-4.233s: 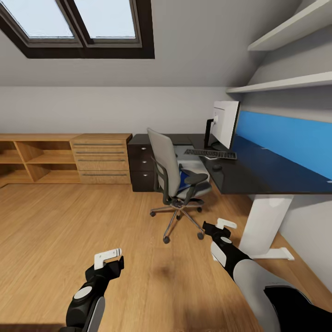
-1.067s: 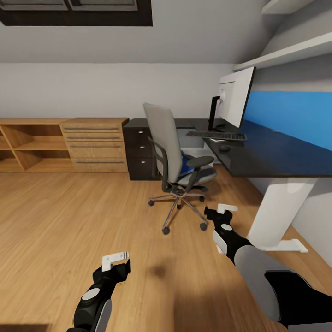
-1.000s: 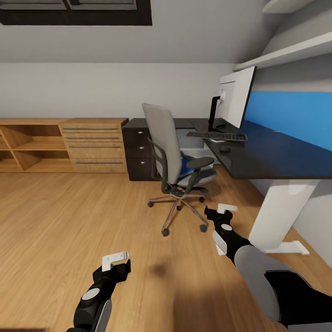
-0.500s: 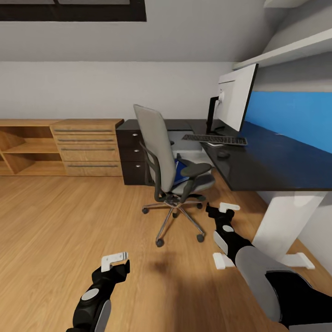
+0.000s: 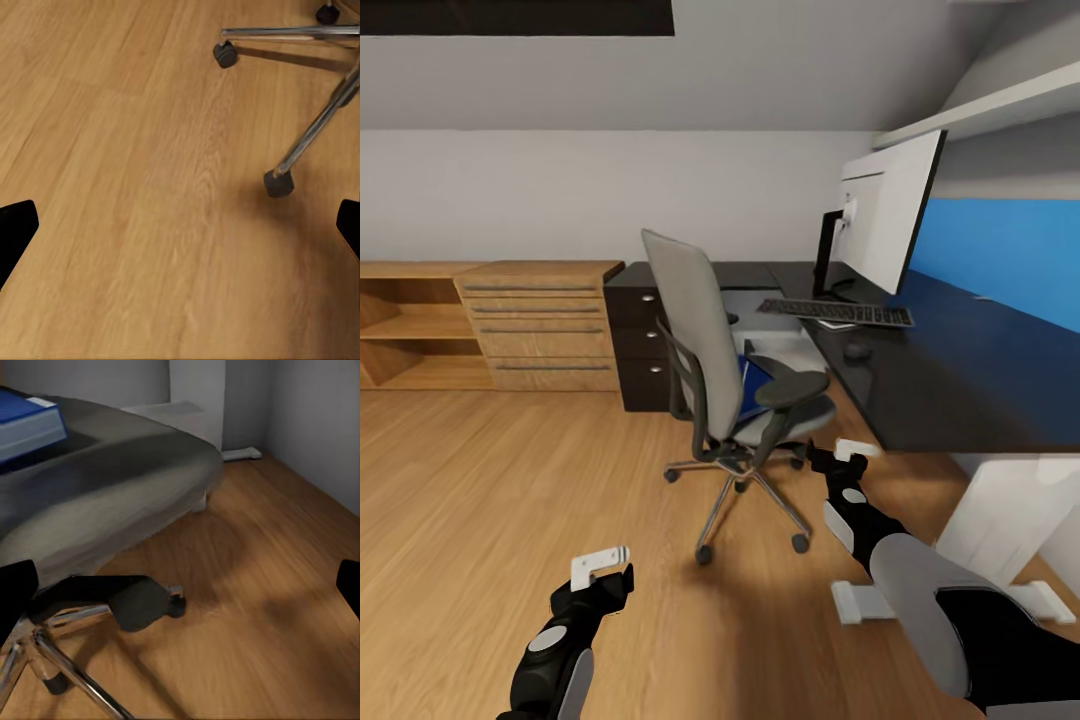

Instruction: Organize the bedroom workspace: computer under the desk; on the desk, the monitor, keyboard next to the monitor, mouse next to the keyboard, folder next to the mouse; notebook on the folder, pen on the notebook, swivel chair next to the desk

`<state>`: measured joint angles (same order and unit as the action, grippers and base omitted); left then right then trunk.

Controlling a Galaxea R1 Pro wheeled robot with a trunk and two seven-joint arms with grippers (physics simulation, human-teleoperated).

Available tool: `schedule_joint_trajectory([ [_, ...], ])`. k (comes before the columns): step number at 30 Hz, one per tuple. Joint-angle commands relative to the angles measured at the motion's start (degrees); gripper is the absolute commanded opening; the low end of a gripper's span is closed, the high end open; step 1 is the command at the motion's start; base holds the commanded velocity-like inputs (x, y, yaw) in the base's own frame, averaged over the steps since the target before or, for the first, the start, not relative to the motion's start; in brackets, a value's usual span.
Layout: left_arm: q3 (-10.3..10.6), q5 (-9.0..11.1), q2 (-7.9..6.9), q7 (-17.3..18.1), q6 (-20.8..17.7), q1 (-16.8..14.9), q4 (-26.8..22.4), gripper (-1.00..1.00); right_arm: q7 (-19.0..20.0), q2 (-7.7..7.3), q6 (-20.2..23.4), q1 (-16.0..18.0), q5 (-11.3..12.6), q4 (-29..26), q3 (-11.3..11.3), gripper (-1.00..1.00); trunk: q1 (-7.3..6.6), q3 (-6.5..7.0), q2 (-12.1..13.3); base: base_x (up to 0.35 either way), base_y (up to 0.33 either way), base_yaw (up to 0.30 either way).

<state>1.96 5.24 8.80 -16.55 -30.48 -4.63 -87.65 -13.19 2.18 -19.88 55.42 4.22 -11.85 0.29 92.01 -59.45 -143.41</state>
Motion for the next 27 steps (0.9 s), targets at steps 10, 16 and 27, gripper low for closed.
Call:
schedule_joint_trajectory([
  [10, 0.06, 0.56, -0.01, -0.52, -0.23, -0.02, -0.08, 1.00, -0.01, 0.09, -0.32, 0.04, 0.44, 0.06, 0.06, 1.00, 0.02, 0.04, -0.02, 0.228, 0.000, 0.025],
  [16, 0.06, 0.56, -0.01, -0.53, -0.28, -0.03, -0.08, 1.00, -0.07, 0.20, -0.33, 0.04, 0.44, 0.07, 0.06, 1.00, 0.02, 0.39, -0.02, 0.016, 0.000, 0.177],
  [27, -0.76, 0.56, -0.01, -0.51, -0.22, -0.03, -0.07, 1.00, -0.08, 0.36, -0.32, 0.04, 0.46, 0.07, 0.08, 1.00, 0.02, 1.10, -0.02, 0.000, 0.039, 0.194],
])
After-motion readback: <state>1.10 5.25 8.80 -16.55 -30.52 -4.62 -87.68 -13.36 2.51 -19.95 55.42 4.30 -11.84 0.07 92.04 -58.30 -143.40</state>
